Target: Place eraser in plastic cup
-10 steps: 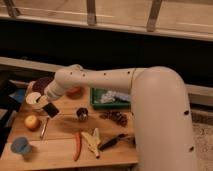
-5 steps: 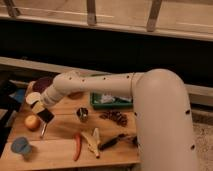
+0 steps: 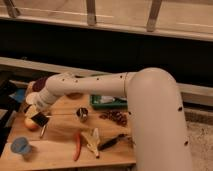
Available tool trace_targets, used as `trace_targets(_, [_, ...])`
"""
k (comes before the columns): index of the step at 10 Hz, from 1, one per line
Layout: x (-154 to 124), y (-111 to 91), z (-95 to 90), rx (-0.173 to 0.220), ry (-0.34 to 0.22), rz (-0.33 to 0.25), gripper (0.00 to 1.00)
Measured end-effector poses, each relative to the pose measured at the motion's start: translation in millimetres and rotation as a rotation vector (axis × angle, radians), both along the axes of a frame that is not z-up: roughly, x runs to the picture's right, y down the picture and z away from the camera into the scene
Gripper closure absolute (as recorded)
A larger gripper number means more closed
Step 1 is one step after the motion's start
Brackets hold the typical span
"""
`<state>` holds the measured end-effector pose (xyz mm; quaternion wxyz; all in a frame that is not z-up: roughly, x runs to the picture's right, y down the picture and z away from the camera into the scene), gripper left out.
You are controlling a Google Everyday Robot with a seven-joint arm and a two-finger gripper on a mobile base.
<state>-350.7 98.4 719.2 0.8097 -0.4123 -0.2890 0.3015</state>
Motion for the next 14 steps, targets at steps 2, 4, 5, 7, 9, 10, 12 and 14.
trace_targets(2, [1,0,0.7,0.000,0.003,-0.001,1.00])
trace_targets(4, [-3,2,-0.2,0.004,-0.001,-0.010,1.00])
trace_targets(5, [-10,9,-3.9,0.012,-0.009,-0.014,1.00])
trace_targets(7, [-25,23,-13.7,0.025,-0.029,-0.021,1.00])
trace_targets(9, [-36,30,-19.6,0.038,-0.050,-0.021,1.00])
trace_targets(10, [-44,33,-23.8,0.047,-0.064,-0.021,1.00])
trace_targets(12, [-62,41,-31.4,0.055,-0.098,-0.027,1.00])
trace_targets(14, [-77,49,-38.3,0.056,-0.133,-0.038,1.00])
